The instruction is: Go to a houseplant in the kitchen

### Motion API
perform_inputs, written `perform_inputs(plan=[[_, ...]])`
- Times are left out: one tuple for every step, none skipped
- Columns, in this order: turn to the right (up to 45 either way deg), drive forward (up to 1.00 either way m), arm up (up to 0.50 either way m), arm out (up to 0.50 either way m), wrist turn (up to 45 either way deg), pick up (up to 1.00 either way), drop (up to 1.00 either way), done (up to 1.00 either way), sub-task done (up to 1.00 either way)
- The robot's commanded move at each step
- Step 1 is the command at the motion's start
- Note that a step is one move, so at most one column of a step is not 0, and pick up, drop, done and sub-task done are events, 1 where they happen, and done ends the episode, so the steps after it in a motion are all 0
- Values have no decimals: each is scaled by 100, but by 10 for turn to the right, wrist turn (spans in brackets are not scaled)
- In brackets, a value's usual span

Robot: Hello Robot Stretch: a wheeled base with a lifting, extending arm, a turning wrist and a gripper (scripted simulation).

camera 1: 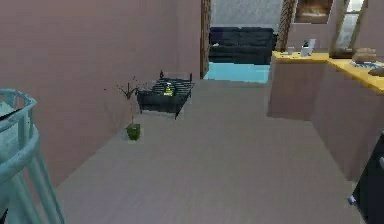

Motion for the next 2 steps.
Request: perform_inputs(plan=[[0, 75, 0, 0, 0, 0, 0, 0, 0], [-60, 0, 0, 0, 0, 0, 0, 0, 0]])
